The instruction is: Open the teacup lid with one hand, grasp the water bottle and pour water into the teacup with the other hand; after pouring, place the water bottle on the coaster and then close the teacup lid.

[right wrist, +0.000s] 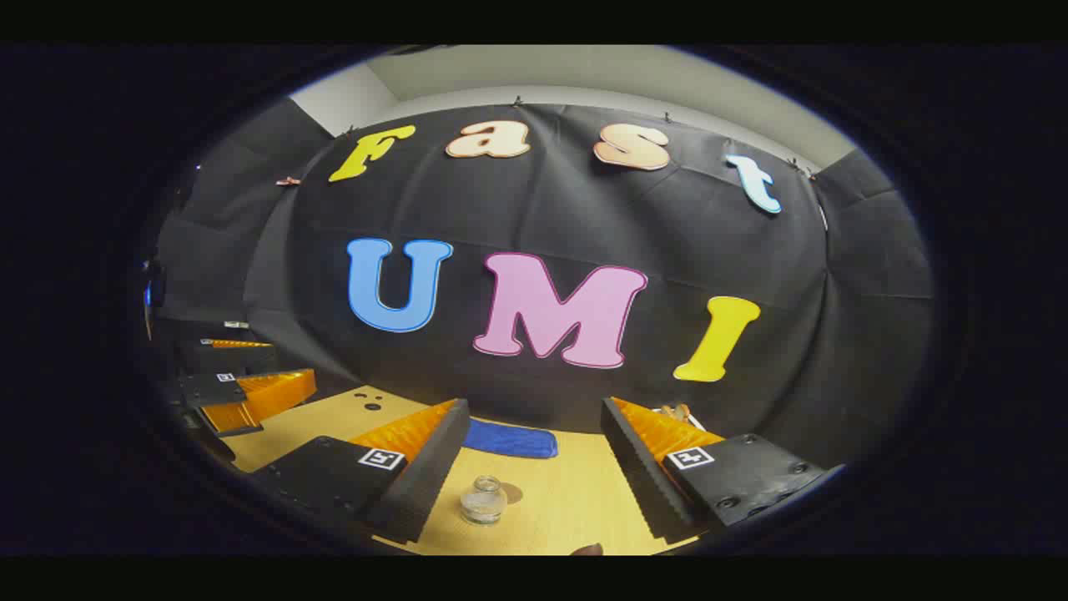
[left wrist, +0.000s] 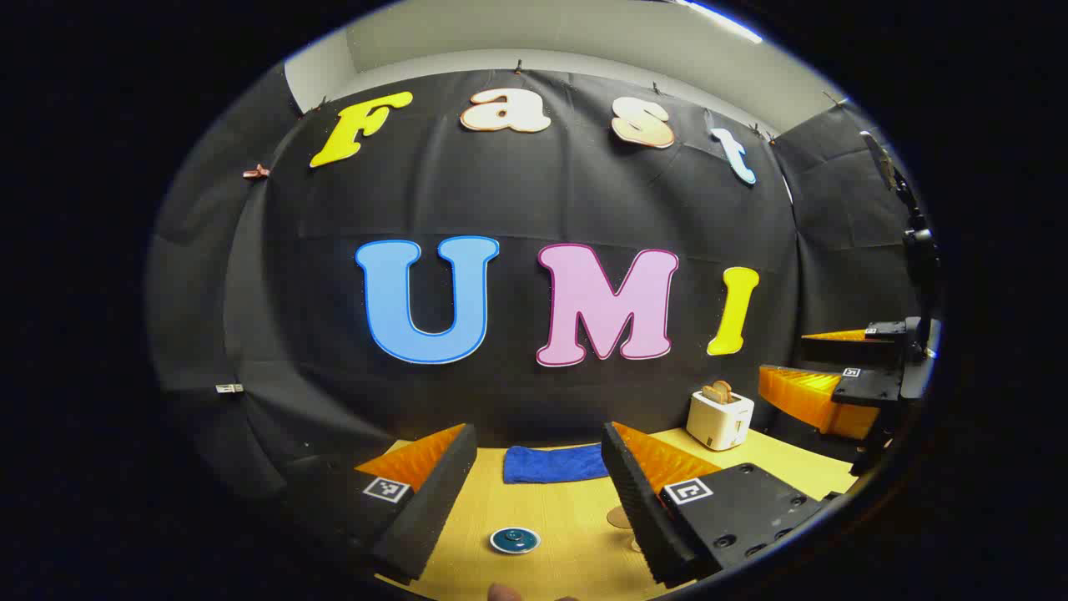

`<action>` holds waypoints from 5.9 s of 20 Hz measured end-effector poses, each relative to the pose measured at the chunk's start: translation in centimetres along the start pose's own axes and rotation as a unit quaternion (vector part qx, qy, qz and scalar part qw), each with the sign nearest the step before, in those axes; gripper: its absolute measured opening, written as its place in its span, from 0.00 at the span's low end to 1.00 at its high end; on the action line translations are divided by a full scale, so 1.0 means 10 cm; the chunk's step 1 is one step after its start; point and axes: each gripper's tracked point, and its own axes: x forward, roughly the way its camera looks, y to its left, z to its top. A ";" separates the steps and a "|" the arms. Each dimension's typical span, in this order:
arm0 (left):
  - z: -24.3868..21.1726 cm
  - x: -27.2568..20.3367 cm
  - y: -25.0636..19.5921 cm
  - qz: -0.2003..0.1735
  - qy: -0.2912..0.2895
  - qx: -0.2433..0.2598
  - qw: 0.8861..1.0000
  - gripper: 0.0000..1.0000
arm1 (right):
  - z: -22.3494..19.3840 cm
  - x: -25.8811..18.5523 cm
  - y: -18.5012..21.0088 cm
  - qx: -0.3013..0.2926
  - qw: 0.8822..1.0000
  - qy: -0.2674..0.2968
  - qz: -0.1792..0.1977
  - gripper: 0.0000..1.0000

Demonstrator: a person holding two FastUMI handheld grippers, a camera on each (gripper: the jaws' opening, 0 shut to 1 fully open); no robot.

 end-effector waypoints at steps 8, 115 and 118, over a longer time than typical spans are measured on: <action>0.02 0.07 0.06 -0.003 -0.002 0.010 1.000 0.95 | -0.02 0.08 0.06 -0.003 1.000 0.000 0.001 0.96; -2.83 0.08 1.66 0.185 0.114 -0.020 0.976 0.27 | -3.21 1.82 1.55 -0.557 0.813 0.053 0.161 0.74; -2.88 0.07 1.68 0.186 0.114 -0.021 0.976 0.27 | -3.26 1.88 1.62 -0.583 0.795 0.046 0.164 0.74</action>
